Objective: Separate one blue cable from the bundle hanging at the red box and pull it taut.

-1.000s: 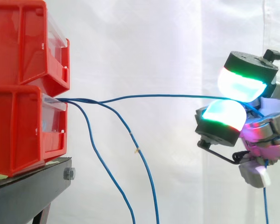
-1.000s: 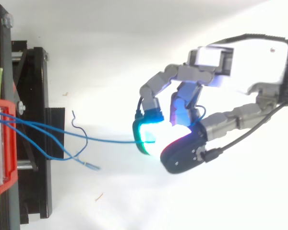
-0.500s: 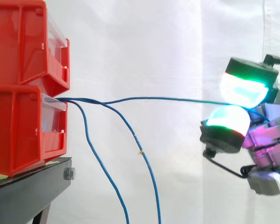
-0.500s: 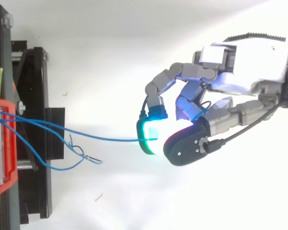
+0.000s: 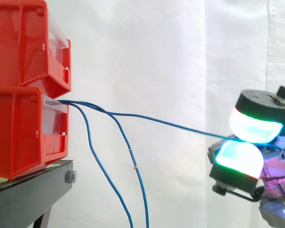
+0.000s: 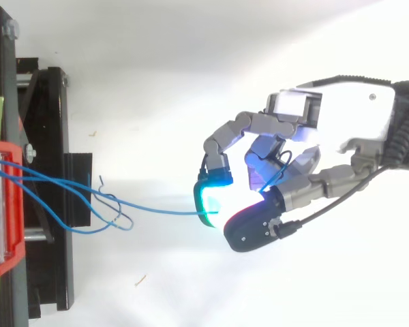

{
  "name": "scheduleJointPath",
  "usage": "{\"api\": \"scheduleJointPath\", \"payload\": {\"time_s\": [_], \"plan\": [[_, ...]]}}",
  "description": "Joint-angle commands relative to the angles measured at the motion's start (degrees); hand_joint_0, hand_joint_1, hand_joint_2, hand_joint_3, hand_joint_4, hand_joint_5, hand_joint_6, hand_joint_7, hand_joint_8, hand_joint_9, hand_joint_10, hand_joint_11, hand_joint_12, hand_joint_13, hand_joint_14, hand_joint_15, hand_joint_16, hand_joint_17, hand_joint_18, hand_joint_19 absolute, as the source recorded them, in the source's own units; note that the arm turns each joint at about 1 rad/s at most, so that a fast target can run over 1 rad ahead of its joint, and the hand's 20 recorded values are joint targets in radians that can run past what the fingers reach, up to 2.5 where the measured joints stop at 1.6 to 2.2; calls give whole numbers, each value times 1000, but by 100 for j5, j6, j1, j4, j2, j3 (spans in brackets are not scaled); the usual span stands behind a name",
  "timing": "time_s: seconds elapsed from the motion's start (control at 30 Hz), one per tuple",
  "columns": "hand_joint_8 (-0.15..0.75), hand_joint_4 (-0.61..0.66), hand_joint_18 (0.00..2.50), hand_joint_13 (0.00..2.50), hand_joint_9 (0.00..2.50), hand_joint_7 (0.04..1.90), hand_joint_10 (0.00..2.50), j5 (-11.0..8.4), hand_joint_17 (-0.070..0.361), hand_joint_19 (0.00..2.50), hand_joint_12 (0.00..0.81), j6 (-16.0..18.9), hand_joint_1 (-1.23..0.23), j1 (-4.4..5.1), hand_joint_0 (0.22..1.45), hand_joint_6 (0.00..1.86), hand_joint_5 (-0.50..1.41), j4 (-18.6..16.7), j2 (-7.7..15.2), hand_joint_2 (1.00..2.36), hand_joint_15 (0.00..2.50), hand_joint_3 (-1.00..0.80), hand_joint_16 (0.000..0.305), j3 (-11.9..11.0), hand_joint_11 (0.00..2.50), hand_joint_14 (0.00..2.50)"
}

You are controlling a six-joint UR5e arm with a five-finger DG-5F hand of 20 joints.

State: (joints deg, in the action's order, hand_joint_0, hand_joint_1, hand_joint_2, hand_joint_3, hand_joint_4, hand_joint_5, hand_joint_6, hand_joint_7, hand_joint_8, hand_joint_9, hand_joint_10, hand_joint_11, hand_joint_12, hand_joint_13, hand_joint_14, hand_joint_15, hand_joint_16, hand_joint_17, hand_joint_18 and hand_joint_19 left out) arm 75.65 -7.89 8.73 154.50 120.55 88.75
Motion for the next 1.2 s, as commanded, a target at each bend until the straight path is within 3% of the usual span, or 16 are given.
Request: {"api": "scheduleJointPath", "payload": {"time_s": [0.0,0.17,0.7,0.97,1.1,1.17], "plan": [[295,56,1103,1189,1016,1081,1585,-68,117,839,375,-81,-736,59,703,896,-218,-377,-5,1017,1563,-289,52,195,1537,1548],[302,56,1093,1184,1013,1077,1590,-68,118,840,369,-81,-736,67,704,896,-217,-632,-5,1017,1562,-292,52,213,1555,1530],[300,48,1085,1186,1005,1089,1592,-85,118,841,377,-90,-731,59,705,894,-217,-614,-5,1017,1547,-293,53,204,1557,1517],[310,-29,1093,1197,1024,1295,1606,-76,116,876,373,-90,-744,67,691,908,-208,-614,-5,1026,1522,-88,51,213,1550,1576],[307,-33,1093,1193,999,1261,1659,-85,117,885,385,-90,-757,67,732,918,-221,-614,-5,1023,1548,-183,52,213,1576,1595],[304,-24,1063,1196,979,1223,1653,-85,118,866,389,-90,-775,67,756,919,-226,-614,-5,1019,1577,-249,52,204,1571,1438]]}}
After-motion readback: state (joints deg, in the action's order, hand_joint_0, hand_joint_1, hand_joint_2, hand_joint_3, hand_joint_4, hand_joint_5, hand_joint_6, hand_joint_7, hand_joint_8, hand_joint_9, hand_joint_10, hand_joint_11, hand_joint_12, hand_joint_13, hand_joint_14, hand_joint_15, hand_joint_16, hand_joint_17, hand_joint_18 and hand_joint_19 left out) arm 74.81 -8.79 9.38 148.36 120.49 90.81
